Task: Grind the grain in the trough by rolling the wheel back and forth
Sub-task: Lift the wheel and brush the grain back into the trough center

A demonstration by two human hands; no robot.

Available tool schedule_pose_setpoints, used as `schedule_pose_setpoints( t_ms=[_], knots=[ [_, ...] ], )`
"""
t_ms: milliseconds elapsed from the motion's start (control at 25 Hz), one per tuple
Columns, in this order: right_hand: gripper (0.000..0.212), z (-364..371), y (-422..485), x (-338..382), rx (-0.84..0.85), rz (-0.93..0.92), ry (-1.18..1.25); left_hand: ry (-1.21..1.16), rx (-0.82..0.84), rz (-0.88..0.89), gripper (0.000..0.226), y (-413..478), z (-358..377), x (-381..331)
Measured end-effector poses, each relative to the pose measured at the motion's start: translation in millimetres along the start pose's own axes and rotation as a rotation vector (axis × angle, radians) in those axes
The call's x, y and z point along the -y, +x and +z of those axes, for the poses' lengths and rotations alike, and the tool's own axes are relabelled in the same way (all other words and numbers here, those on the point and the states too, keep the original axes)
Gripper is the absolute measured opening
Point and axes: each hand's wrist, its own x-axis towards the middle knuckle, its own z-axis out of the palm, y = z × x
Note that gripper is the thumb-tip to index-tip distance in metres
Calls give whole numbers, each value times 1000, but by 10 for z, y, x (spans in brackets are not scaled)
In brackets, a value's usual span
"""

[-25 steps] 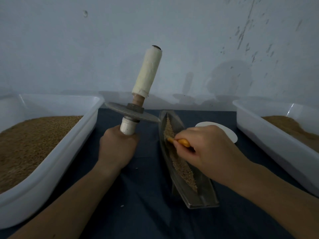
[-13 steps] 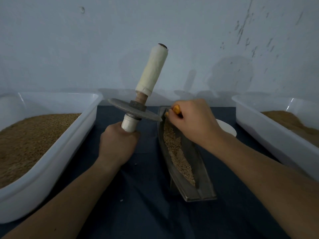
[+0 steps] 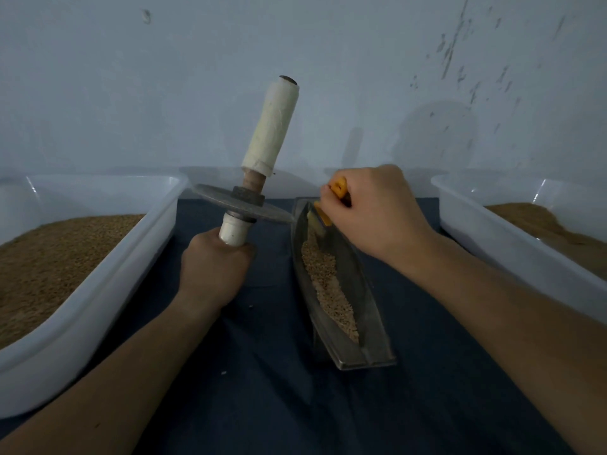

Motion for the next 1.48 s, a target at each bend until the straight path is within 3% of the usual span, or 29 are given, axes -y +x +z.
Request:
schedule_pose_setpoints(
  t_ms=[280,520,760,1000,1120,1320,1480],
  knots=[
    [40,232,314,-57,20,133,-12,16,0,9,8,1,13,6],
    [37,182,225,-62,190,213,48,18,2,18,6,-2,13,5],
    [35,50,408,-73,0,251,35,31,1,26,6,1,18,11],
    [37,202,263,-54,122,294,59,52,-3,27,9,10,29,31],
    [37,102,40,45,158,208,12,52,-1,26,9,10,29,31],
    [35,-44,89,248,22,76,-48,57,-3,22,11,15,36,30],
    [31,-60,8,306,192,122,2,58,3,27,13,2,32,16]
  ],
)
